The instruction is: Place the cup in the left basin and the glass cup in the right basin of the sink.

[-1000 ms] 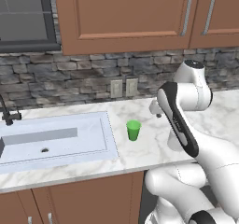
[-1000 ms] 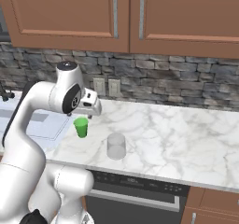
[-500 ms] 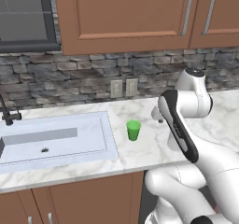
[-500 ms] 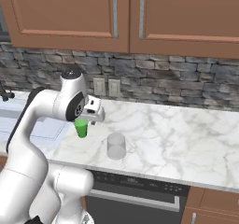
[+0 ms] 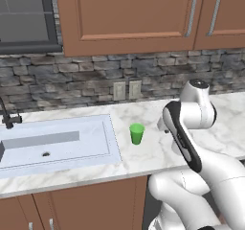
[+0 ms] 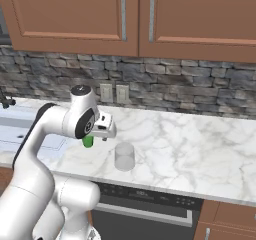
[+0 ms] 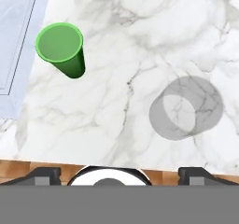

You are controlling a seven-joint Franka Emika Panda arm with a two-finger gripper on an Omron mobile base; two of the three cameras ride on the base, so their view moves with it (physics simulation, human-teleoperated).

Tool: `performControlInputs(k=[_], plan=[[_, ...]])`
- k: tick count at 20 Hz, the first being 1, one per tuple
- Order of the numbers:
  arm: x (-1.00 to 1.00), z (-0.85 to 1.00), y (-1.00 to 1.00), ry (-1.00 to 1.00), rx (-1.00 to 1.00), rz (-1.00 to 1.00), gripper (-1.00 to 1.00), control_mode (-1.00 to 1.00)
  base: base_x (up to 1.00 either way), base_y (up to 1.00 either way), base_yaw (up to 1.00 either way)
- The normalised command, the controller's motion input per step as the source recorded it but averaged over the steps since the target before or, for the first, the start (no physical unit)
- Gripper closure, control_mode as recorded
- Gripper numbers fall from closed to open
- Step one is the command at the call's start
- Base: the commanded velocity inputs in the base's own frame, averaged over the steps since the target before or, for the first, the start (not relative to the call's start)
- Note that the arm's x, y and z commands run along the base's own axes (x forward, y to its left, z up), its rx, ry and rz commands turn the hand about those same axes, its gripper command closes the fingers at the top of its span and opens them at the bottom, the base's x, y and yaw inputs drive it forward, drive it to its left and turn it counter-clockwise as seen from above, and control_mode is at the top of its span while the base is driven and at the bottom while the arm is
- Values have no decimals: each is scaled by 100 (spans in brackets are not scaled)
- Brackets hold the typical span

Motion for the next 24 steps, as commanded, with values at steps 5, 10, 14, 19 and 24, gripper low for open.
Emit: performControlInputs(k=[5,10,14,19,24], plan=[[11,-25,-15,1,0,0,-100,-100,0,0,0],[24,-17,-15,2,0,0,-100,-100,0,0,0],[37,-14,-9,5,0,0,-100,-100,0,0,0],[37,-17,-10,5,0,0,-100,-100,0,0,0],[14,-26,-10,4,0,0,-100,-100,0,0,0]])
